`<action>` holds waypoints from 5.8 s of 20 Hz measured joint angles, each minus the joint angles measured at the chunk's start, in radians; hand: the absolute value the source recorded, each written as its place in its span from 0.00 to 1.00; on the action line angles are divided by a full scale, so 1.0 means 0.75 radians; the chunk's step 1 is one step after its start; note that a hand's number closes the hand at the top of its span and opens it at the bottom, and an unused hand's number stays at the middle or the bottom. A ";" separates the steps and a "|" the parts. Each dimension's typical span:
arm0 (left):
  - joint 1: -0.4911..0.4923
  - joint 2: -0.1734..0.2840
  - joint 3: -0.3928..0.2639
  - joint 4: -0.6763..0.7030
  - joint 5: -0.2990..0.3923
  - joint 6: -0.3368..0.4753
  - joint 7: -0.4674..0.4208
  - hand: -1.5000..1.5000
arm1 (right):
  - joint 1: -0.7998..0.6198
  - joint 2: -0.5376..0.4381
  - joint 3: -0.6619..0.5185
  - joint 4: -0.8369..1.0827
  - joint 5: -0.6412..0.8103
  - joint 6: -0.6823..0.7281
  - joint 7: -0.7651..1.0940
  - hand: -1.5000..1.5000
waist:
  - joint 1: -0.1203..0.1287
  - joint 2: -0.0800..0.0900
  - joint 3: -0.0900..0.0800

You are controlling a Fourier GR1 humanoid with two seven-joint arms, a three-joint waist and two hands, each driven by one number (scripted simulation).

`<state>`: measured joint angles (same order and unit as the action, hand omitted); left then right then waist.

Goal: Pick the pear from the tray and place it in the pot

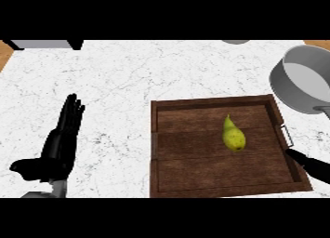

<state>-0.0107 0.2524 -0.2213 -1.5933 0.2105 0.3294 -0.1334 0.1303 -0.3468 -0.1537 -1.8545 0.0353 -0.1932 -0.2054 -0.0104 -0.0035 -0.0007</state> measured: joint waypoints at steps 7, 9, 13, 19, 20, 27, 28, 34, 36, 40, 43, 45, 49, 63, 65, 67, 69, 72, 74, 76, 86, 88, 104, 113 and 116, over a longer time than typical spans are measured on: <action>-0.027 -0.020 -0.002 0.016 -0.013 -0.005 -0.002 0.50 | 0.031 -0.218 0.151 -0.159 0.178 0.179 0.442 0.00 | 0.016 0.004 -0.004; -0.018 -0.022 -0.011 0.011 -0.018 -0.009 -0.001 0.50 | 0.019 -0.284 0.205 -0.179 0.208 0.264 0.575 0.00 | 0.027 0.005 -0.004; -0.034 -0.032 -0.003 0.044 -0.024 -0.019 -0.024 0.50 | -0.089 -0.342 0.309 -0.198 0.231 0.401 0.864 0.00 | 0.033 0.008 -0.003; -0.047 -0.052 0.022 0.062 -0.039 -0.037 -0.026 0.50 | -0.294 -0.236 0.450 -0.094 0.290 0.497 1.116 0.00 | 0.028 0.007 -0.001; -0.033 -0.056 0.014 0.043 -0.053 -0.035 -0.016 0.50 | -0.327 -0.213 0.453 -0.079 0.291 0.514 1.146 0.00 | 0.027 0.006 0.000; -0.026 -0.094 0.043 0.072 -0.066 -0.068 -0.040 0.50 | -0.387 -0.124 0.515 0.061 0.389 0.598 1.245 0.00 | 0.020 0.005 0.000; -0.019 -0.097 0.040 0.038 -0.076 -0.057 -0.013 0.50 | -0.384 -0.110 0.523 0.065 0.398 0.610 1.257 0.00 | 0.019 0.005 0.001; -0.005 -0.124 0.065 0.022 -0.125 -0.072 0.003 0.50 | -0.368 -0.022 0.506 0.178 0.474 0.643 1.169 0.00 | 0.018 0.004 0.001; 0.016 -0.121 0.082 0.002 -0.125 -0.098 0.006 0.50 | -0.359 -0.001 0.496 0.204 0.506 0.652 1.135 0.00 | 0.017 0.005 0.001; 0.017 -0.142 0.114 0.039 -0.133 -0.140 -0.027 0.50 | -0.365 0.049 0.480 0.291 0.580 0.644 1.065 0.00 | 0.017 0.004 0.001; 0.003 -0.157 0.129 0.034 -0.149 -0.145 -0.005 0.50 | -0.408 0.094 0.467 0.359 0.628 0.643 1.054 0.00 | 0.017 0.005 0.001; 0.001 -0.163 0.140 0.022 -0.159 -0.153 0.005 0.50 | -0.389 0.111 0.465 0.396 0.665 0.629 1.008 0.00 | 0.017 0.004 0.001; 0.031 -0.203 0.114 -0.029 -0.205 -0.142 0.035 0.50 | -0.407 0.148 0.434 0.462 0.706 0.627 0.960 0.00 | 0.017 0.004 0.001; 0.021 -0.225 0.175 -0.005 -0.219 -0.196 0.032 0.50 | -0.474 0.197 0.415 0.593 0.963 0.410 0.720 1.00 | 0.016 0.001 -0.002; 0.022 -0.230 0.175 -0.008 -0.229 -0.198 0.033 0.50 | -0.503 0.214 0.433 0.608 1.006 0.413 0.738 1.00 | 0.016 0.001 -0.003; -0.003 -0.233 0.175 0.003 -0.240 -0.192 0.039 0.50 | -0.591 0.234 0.461 0.691 1.067 0.418 0.764 1.00 | 0.020 0.000 -0.007; 0.009 -0.238 0.161 -0.011 -0.246 -0.194 0.037 0.50 | -0.677 0.252 0.498 0.778 1.137 0.433 0.802 1.00 | 0.029 -0.002 -0.010; -0.012 -0.230 0.168 -0.023 -0.242 -0.199 0.071 0.50 | -0.808 0.307 0.542 0.907 1.247 0.402 0.861 1.00 | 0.033 -0.003 -0.012; 0.011 -0.226 0.168 -0.042 -0.235 -0.213 0.071 0.50 | -0.882 0.341 0.553 0.988 1.309 0.349 0.877 1.00 | 0.035 -0.002 -0.011; -0.008 -0.244 0.168 -0.008 -0.248 -0.198 0.050 0.50 | -0.914 0.368 0.568 1.004 1.363 0.285 0.892 1.00 | 0.029 0.000 -0.007; 0.035 -0.243 0.186 0.009 -0.245 -0.211 0.009 0.50 | -0.957 0.420 0.651 0.665 1.628 0.155 1.121 1.00 | 0.008 -0.002 0.000; 0.044 -0.230 0.196 -0.013 -0.236 -0.223 0.018 0.50 | -0.953 0.404 0.645 0.597 1.680 0.182 1.175 1.00 | 0.009 -0.002 0.000; -0.012 -0.246 0.228 0.037 -0.248 -0.227 0.029 0.50 | -0.812 0.171 0.315 0.299 1.727 0.299 1.230 1.00 | 0.012 0.004 0.001; -0.011 -0.258 0.228 0.032 -0.257 -0.235 0.021 0.50 | -0.782 -0.034 0.011 0.508 1.547 0.180 0.979 1.00 | 0.016 0.005 0.001; 0.009 -0.259 0.216 0.003 -0.262 -0.240 0.039 0.50 | -0.789 -0.093 -0.074 0.648 1.474 0.129 0.864 1.00 | 0.020 0.006 0.001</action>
<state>-0.0039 0.0584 -0.0596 -1.5909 0.0137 0.1493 -0.1039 -0.4618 -0.4168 -0.2092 -1.3686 1.1407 -0.0968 0.4423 0.0050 0.0011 0.0003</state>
